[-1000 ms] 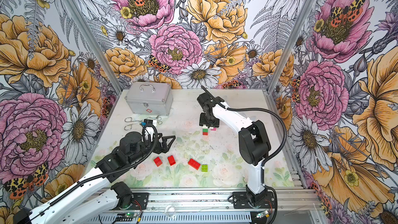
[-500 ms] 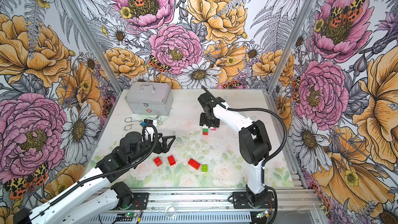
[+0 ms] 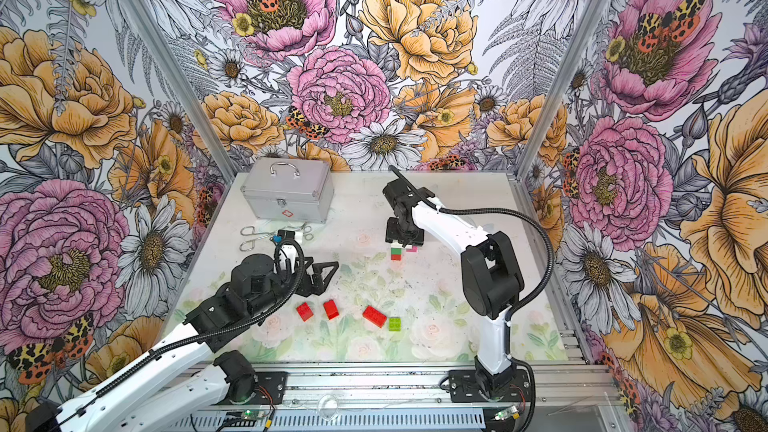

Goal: Assemble the letter r with lego
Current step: Assemble the lego brick with the lego brick, then adjust the lego brick at the center of the board.

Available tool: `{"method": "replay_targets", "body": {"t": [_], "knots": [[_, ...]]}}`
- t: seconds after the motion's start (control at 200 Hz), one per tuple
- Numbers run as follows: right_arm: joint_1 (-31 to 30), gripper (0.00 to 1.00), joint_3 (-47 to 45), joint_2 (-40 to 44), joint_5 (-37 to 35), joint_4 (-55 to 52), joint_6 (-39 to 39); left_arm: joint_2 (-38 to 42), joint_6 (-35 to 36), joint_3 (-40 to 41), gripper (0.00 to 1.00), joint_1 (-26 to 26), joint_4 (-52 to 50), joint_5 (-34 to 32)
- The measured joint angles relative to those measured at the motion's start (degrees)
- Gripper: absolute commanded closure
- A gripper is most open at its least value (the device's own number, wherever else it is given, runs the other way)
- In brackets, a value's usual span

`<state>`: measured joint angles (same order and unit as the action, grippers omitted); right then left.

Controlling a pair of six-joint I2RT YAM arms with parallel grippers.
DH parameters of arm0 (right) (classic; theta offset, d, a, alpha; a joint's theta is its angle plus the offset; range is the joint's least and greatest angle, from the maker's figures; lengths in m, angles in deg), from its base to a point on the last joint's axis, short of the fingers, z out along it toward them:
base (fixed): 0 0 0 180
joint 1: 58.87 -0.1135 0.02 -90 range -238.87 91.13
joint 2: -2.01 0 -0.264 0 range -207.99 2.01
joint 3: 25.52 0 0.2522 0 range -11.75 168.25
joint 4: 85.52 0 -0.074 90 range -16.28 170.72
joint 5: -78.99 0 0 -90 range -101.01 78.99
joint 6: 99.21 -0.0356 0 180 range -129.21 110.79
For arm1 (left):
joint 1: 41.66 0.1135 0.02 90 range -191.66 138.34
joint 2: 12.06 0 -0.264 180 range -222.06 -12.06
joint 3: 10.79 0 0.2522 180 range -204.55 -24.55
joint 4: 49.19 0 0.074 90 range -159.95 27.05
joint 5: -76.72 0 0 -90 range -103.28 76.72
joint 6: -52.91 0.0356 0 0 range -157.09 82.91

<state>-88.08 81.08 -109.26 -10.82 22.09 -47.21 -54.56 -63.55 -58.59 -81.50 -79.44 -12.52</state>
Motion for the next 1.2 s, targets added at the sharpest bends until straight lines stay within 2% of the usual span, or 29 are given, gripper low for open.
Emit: {"method": "replay_targets", "body": {"t": [0.765, 0.985, 1.201], "knots": [[-0.4, 0.71, 1.3, -1.5, -0.1, 0.9, 0.1, -1.5, 0.0, 0.7, 0.01, 0.0, 0.0, 0.0], [-0.6, 0.7, 3.9, -1.7, -0.3, -2.0, 0.4, -1.3, 0.1, 0.6, 0.01, 0.0, 0.0, 0.0], [-0.6, 0.7, 4.6, -0.7, -0.9, -10.1, 1.9, 0.1, 0.1, 0.6, 0.01, 0.0, 0.0, 0.0]]}}
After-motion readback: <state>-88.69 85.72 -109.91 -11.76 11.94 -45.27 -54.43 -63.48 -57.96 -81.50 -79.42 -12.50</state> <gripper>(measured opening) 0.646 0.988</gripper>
